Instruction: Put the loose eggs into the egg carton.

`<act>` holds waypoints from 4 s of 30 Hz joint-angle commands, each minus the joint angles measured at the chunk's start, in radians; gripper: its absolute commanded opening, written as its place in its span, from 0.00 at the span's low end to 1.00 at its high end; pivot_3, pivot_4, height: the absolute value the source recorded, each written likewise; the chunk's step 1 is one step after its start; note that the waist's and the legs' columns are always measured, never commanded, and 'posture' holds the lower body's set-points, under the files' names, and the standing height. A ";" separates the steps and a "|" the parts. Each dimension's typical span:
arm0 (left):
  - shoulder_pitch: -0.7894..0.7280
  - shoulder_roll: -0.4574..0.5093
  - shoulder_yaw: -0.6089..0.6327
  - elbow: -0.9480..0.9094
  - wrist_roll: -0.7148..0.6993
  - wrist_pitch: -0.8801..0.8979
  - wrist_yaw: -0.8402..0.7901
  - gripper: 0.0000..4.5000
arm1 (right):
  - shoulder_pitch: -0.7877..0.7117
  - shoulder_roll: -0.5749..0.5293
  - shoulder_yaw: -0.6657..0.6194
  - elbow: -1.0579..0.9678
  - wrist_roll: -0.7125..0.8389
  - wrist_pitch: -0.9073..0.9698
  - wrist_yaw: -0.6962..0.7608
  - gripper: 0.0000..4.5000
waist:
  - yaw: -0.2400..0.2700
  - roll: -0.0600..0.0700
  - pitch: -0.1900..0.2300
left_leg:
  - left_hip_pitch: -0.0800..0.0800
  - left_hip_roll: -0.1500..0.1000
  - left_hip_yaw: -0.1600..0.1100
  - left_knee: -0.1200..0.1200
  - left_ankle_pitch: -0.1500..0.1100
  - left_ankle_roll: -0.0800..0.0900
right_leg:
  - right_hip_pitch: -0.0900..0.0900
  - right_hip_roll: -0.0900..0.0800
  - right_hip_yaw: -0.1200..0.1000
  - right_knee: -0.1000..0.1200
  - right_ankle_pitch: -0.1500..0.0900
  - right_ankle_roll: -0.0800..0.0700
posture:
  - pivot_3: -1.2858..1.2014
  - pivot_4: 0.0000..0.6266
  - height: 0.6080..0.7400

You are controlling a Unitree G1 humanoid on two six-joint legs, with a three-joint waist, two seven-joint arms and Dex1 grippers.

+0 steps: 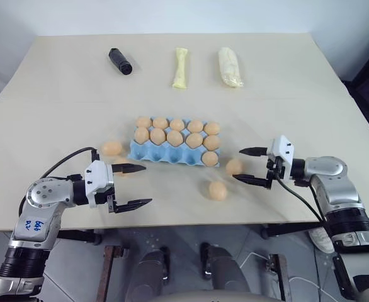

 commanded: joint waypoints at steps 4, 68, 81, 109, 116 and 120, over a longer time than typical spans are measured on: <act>0.008 0.006 0.028 -0.029 -0.001 -0.014 0.014 1.00 | -0.044 0.046 0.004 0.077 -0.018 -0.069 0.013 0.92 | 0.000 0.000 0.000 | 0.000 0.000 0.001 0.000 0.000 0.000 | 0.000 0.000 0.000 0.000 0.000 0.000 | 0.52 0.24 1.00; -0.109 -0.108 -0.068 0.079 0.053 -0.001 0.040 1.00 | 0.452 -0.095 -0.246 -0.450 0.136 0.005 -0.051 0.99 | 0.007 0.000 0.000 | 0.001 0.007 0.016 0.016 -0.009 0.003 | 0.001 -0.010 -0.024 0.002 0.004 -0.007 | 0.52 0.24 1.00; -0.042 -0.082 0.008 0.037 0.035 0.002 0.056 1.00 | 0.216 0.028 0.088 -0.458 0.045 0.168 -0.080 0.99 | 0.016 0.000 0.000 | -0.001 0.008 0.016 0.015 -0.011 0.005 | -0.001 -0.012 -0.027 -0.001 0.004 -0.009 | 0.52 0.24 1.00; 0.108 -0.066 0.147 -0.051 -0.002 0.056 0.152 1.00 | -0.188 0.327 0.165 -0.193 -0.029 0.118 -0.235 0.52 | -0.002 0.000 0.000 | -0.003 0.011 0.023 0.014 -0.017 0.004 | -0.007 -0.016 -0.038 0.001 0.007 -0.004 | 0.52 0.24 1.00; 0.130 -0.069 0.156 -0.078 -0.007 0.062 0.174 1.00 | -0.276 0.423 0.187 -0.069 -0.077 0.090 -0.247 0.81 | -0.006 0.000 0.000 | -0.005 0.012 0.027 0.015 -0.017 0.002 | -0.015 -0.018 -0.042 0.010 0.006 -0.005 | 0.52 0.24 1.00; 0.144 -0.065 0.163 -0.086 -0.012 0.062 0.181 1.00 | -0.260 0.416 0.179 -0.105 -0.065 0.093 -0.226 0.99 | -0.006 0.000 0.000 | -0.005 0.012 0.027 0.015 -0.018 0.002 | -0.014 -0.018 -0.043 0.011 0.006 -0.005 | 0.52 0.24 1.00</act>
